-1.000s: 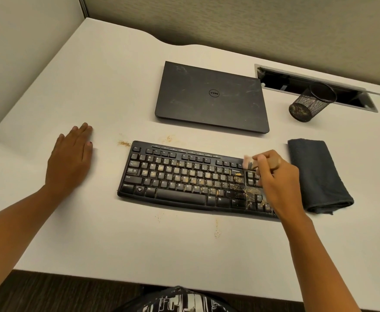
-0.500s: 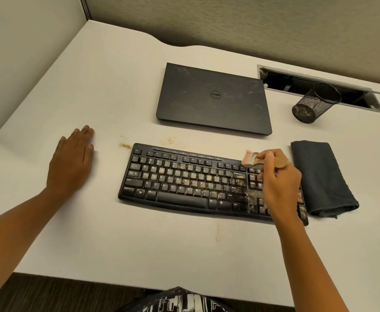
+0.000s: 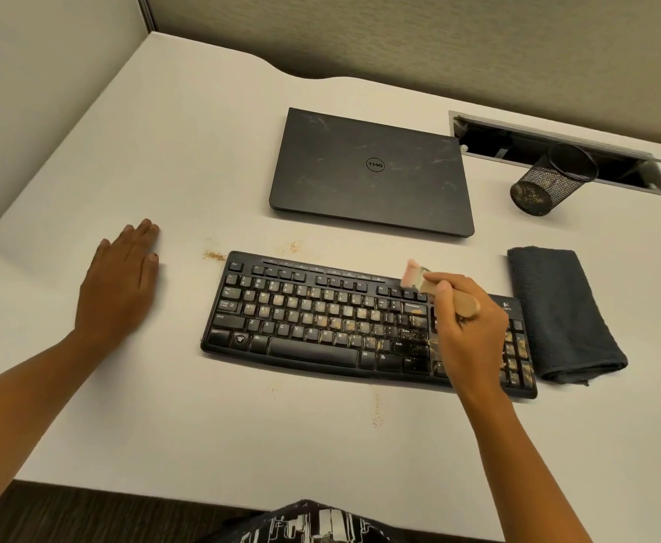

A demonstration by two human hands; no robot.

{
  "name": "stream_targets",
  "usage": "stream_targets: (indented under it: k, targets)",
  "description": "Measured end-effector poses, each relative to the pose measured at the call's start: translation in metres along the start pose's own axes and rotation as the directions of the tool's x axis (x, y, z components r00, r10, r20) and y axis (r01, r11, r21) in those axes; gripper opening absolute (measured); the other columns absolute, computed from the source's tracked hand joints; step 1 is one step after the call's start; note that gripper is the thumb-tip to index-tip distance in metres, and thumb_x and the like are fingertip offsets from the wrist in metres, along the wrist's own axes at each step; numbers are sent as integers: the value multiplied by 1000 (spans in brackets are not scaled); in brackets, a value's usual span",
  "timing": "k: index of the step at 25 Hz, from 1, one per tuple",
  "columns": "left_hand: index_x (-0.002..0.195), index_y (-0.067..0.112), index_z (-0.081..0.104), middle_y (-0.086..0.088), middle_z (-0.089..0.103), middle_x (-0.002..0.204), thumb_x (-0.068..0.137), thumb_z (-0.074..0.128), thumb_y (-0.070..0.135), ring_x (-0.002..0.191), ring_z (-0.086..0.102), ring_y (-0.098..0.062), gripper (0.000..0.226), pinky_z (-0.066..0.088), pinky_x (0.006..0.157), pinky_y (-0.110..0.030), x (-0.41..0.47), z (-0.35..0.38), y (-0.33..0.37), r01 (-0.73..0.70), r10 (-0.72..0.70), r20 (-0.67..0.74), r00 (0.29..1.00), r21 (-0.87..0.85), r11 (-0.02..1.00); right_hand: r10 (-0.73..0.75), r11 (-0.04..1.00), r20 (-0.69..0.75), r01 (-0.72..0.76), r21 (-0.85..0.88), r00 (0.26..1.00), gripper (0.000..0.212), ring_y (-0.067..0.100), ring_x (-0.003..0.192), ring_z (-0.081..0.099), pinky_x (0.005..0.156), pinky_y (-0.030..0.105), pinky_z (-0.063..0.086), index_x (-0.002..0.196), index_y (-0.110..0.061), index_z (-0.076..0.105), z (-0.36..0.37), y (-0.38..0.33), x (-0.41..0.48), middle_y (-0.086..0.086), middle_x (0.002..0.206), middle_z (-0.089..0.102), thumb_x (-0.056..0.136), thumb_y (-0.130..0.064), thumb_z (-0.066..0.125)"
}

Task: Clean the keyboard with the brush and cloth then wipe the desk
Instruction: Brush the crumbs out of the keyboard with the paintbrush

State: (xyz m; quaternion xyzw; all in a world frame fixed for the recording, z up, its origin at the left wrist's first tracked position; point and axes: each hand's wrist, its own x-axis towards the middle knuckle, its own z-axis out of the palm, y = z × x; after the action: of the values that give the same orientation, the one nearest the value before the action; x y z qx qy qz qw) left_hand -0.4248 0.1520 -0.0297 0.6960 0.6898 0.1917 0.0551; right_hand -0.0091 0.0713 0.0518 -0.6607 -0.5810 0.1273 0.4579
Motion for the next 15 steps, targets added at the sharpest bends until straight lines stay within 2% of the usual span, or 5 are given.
stream_targets:
  k: [3, 5, 9, 12, 15]
  targets:
    - [149, 14, 37, -3, 34, 157, 99, 22, 31, 146, 26, -20, 55, 1, 117, -23, -1, 0, 1, 3, -3, 2, 1000, -1, 1000, -23, 999, 25, 23, -23, 999, 21, 0, 81, 62, 73, 5, 44, 103, -9, 71, 4, -1, -8, 3, 94, 71, 96, -6, 51]
    - [149, 14, 37, -3, 34, 157, 99, 22, 31, 146, 26, -20, 55, 0, 116, -22, 0, 0, 1, 1, -1, 1, 1000, 2, 1000, -14, 1000, 22, 15, -21, 1000, 23, 3, 83, 62, 81, -1, 39, 111, -4, 68, 11, -2, -6, 2, 99, 69, 96, -2, 52]
    - [150, 15, 37, -2, 33, 157, 99, 23, 31, 147, 25, -19, 55, 0, 116, -20, 0, -1, 1, 9, -9, 7, 1000, -8, 1000, -57, 998, -50, 55, -34, 997, 25, -9, 82, 58, 72, 4, 44, 116, -3, 66, 8, -1, -7, -4, 99, 65, 95, -4, 51]
    - [150, 15, 37, -1, 33, 157, 99, 23, 32, 147, 25, -19, 55, -1, 116, -19, 1, -1, 1, 8, -8, 4, 1000, -9, 1000, -96, 994, -53, 92, -60, 994, 27, -3, 70, 56, 62, 5, 42, 108, 0, 69, 8, 2, -18, 5, 87, 69, 94, -9, 48]
    - [149, 16, 37, -1, 33, 157, 100, 24, 30, 146, 26, -19, 54, 0, 117, -20, 0, -1, 2, 8, -8, -2, 1000, -12, 1000, -88, 995, -29, 86, -56, 996, 27, 6, 74, 58, 65, 4, 43, 114, 1, 67, 15, 3, -15, 3, 91, 68, 95, -5, 49]
